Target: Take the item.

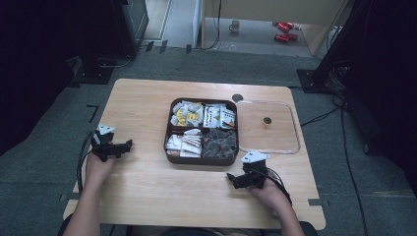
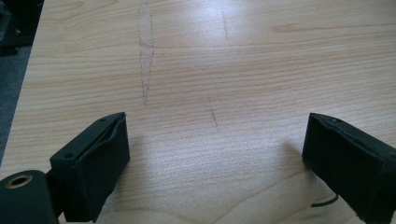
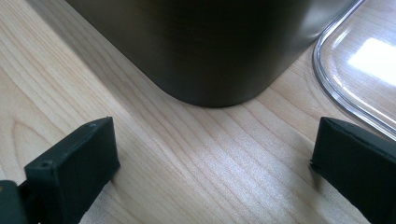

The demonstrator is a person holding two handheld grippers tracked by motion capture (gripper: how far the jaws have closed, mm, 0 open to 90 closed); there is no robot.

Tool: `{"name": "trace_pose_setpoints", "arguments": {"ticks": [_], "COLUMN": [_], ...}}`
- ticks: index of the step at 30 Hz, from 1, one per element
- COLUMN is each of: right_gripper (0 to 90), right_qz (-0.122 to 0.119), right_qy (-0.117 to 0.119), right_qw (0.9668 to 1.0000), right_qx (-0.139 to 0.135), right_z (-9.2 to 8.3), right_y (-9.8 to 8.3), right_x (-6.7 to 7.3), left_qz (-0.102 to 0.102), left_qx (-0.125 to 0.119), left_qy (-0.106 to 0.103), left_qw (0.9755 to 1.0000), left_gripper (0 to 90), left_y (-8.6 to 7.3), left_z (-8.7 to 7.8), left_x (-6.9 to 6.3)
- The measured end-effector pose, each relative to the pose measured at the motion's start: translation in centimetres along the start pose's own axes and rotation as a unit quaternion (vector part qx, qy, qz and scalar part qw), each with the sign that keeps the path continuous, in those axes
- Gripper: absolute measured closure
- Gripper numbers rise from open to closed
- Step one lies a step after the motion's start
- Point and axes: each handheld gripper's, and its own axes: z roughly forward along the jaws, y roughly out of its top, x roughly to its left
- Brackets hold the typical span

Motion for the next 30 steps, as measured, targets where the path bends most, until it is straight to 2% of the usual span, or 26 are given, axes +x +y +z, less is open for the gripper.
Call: {"name": "trace_pose_setpoints", "arguments": {"ticks": [15, 22, 26, 30], "right_gripper": [0.1, 0.1, 0.1, 0.1], "right_qz": [0.000, 0.002, 0.003, 0.002], "right_qy": [0.000, -0.002, -0.002, -0.002], "right_qw": [1.0000, 1.0000, 1.0000, 1.0000], "right_qx": [-0.001, -0.001, -0.001, -0.001], "right_z": [0.06, 0.11, 0.11, 0.11], "right_y": [0.05, 0.11, 0.11, 0.11], "right_x": [-0.06, -0.06, -0.05, -0.05], "left_qz": [-0.003, 0.009, 0.015, 0.012], "left_qx": [-0.001, -0.001, -0.008, -0.007], "left_qy": [0.003, -0.009, -0.016, -0.014], "left_qw": [1.0000, 0.9999, 0.9997, 0.9998], "left_gripper": [7.2, 7.4, 14.6, 15.0], "left_y": [0.05, 0.23, 0.28, 0.37], "left_z": [0.06, 0.25, 0.21, 0.20], "left_x": [-0.05, 0.02, -0.14, -0.29]}}
